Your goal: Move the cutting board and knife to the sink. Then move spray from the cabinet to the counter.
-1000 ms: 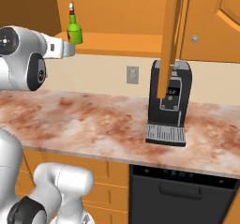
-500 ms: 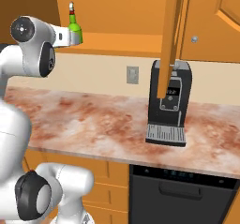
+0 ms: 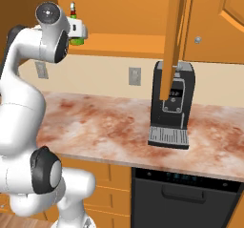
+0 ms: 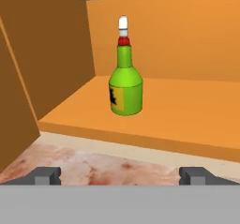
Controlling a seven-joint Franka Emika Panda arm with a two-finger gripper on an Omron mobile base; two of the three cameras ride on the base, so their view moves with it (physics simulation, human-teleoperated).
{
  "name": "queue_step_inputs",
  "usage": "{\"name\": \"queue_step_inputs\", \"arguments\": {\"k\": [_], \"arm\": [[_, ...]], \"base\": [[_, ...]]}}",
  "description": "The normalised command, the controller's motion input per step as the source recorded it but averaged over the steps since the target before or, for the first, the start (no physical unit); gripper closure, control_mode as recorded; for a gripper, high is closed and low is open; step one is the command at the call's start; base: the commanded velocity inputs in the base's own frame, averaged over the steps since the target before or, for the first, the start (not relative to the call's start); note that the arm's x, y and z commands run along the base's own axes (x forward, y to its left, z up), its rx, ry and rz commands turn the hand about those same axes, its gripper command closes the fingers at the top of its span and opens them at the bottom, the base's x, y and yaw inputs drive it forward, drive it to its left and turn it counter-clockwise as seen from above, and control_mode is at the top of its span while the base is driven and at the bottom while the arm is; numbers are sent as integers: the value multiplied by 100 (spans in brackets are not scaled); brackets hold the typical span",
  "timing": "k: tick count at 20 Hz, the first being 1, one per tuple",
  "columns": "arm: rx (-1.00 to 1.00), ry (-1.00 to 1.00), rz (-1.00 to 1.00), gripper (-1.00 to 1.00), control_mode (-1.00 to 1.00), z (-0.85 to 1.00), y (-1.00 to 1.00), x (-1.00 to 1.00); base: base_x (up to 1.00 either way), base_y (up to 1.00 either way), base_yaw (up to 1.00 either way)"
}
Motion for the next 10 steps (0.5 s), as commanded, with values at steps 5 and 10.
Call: {"name": "queue_step_inputs", "arguments": {"k": [5,10], "arm": [[0,0,0,-100,-100,-7,11,28],[0,0,0,-100,-100,-2,9,27]], "base": [[0,0,0],[0,0,0]]}}
